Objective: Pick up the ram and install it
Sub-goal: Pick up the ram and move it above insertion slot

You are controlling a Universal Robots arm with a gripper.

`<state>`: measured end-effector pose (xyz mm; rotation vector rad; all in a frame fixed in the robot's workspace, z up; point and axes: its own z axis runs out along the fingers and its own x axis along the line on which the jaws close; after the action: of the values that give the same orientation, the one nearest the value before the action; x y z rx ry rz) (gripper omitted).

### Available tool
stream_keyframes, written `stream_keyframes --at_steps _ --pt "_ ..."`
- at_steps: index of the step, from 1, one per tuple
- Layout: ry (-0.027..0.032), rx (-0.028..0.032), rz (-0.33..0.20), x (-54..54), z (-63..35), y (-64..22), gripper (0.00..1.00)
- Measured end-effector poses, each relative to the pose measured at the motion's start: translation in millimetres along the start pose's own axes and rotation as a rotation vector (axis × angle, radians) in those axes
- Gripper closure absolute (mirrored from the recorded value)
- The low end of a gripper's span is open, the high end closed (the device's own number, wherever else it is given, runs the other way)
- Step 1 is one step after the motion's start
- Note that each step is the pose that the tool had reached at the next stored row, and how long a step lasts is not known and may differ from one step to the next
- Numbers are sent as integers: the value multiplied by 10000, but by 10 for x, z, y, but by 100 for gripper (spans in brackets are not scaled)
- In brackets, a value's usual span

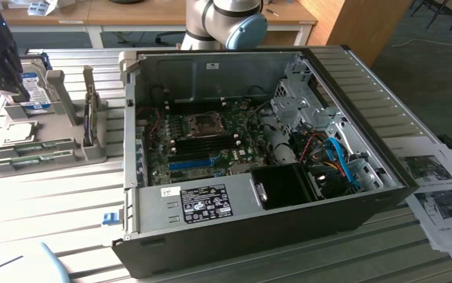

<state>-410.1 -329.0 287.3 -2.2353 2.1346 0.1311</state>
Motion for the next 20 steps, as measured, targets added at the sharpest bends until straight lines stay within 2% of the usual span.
stream_keyframes --at_steps 20 --pt "1 -3 0 140 -13 6 91"
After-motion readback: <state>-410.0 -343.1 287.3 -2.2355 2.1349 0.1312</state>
